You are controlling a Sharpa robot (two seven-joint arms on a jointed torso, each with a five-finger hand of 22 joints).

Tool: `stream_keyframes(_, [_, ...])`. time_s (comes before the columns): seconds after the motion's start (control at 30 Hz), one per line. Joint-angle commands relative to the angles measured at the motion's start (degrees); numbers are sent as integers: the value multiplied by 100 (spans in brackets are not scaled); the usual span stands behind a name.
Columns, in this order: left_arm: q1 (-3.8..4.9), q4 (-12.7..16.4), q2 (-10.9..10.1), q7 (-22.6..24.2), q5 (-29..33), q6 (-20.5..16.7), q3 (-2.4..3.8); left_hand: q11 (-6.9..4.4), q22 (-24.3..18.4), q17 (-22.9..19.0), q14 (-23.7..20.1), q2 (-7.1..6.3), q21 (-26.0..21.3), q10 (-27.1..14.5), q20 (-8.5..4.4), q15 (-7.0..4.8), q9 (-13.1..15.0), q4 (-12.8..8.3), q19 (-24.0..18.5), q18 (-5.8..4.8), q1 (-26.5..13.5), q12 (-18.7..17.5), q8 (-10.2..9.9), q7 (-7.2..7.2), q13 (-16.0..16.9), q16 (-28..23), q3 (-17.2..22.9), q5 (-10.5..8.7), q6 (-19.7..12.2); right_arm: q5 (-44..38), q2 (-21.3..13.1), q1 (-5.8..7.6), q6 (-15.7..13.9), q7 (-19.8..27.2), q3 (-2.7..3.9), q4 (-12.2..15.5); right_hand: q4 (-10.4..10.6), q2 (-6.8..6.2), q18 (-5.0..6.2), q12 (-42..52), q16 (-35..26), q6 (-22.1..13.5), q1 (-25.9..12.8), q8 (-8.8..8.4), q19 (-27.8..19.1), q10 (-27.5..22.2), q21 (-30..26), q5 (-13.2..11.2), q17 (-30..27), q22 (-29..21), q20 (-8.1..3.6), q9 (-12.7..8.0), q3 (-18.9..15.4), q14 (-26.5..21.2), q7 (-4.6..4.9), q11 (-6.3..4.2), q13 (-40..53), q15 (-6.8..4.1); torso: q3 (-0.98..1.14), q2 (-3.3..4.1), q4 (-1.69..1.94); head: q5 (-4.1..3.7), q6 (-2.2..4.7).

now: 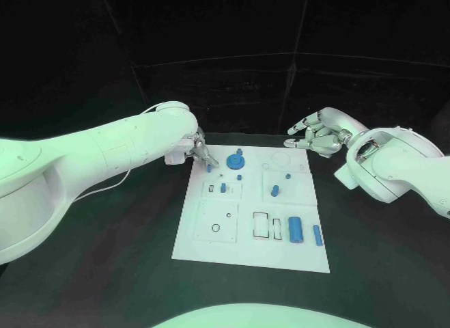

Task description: Assemble the parts on the task board

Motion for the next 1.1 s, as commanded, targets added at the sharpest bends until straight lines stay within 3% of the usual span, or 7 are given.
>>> stream_keyframes(0.03, [7, -3, 10, 147, -6, 176, 2, -6, -6, 1509, 595, 10, 11, -21, 1, 29, -13, -6, 16, -23, 78, 9, 1, -6, -12, 18, -26, 2, 35, -21, 8, 12, 25, 28, 5, 2, 6, 8, 110, 20, -17, -23, -32, 19, 39, -17, -31, 20, 9, 0, -16, -10, -28, 33, -4, 8, -4, -24, 0, 0, 0, -1, -6])
stream_keyframes(0.47, [5, -36, 28, 169, 4, 219, 1, -4, 6, 1509, 595, 78, 13, -24, 3, 31, -41, -32, 19, -25, 211, 21, 2, -4, -11, 18, -31, 6, 43, -21, 18, 12, 27, 27, 5, -3, 6, 8, 110, 20, -17, -23, -32, 19, 39, -17, -31, 20, 9, 0, -16, -10, -28, 33, -4, 8, -4, -24, 0, 1, -3, -4, -12])
stream_keyframes(0.63, [3, -45, 38, 181, 4, 216, 1, -6, 12, 1509, 595, 226, 10, -33, 3, 30, -73, -105, 19, -24, 423, 22, 0, -5, -23, 18, 47, 10, 44, -21, 20, 12, 27, 27, 5, -3, 6, 8, 110, 20, -17, -23, -32, 19, 39, -17, -31, 20, 9, 0, -16, -10, -28, 33, -4, 8, -4, -24, 2, 2, -2, -6, -18])
stream_keyframes(0.87, [0, -48, 46, 200, 4, 222, 1, -56, 15, 1509, 595, 533, -3, -83, -26, -10, -160, -543, 14, -20, 1205, -21, -66, -56, -69, 18, 589, 43, -38, -21, 22, 12, 29, 27, 5, -3, 4, 15, 110, 26, -16, -24, -30, 20, 41, -14, -31, 28, 13, 0, -17, -10, -30, 35, -4, 7, -1, -24, 1, 0, 3, -12, -29])
stream_keyframes(1.1, [-2, -38, 43, 256, 48, 235, 1, -48, 26, 1509, 595, 467, -11, -129, -41, -11, -259, -847, 13, -22, 1562, -107, -144, -34, -141, 18, 1319, 59, -83, -21, 25, 12, 29, 28, 5, -4, 1, 22, 110, 32, -15, -25, -28, 22, 44, -11, -32, 37, 18, 1, -17, -10, -32, 37, -5, 7, 2, -25, 1, -3, 4, -8, -28])
